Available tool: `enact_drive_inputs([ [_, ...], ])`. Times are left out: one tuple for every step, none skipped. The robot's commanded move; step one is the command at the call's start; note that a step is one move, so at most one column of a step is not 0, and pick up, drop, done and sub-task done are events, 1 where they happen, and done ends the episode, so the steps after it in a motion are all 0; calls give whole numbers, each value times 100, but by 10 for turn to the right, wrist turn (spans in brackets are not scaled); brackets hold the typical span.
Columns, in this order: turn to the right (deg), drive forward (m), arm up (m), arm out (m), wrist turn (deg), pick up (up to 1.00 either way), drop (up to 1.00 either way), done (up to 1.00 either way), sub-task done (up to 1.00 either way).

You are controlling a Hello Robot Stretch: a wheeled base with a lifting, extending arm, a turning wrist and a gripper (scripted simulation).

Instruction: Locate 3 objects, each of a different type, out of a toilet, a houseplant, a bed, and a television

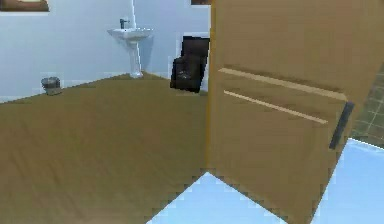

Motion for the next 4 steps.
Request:
enact_drive_inputs([
  [420,0,0,0,0,0,0,0,0],
  [0,5,0,0,0,0,0,0,0],
  [450,0,0,0,0,0,0,0,0],
  [30,0,0,0,0,0,0,0,0],
])
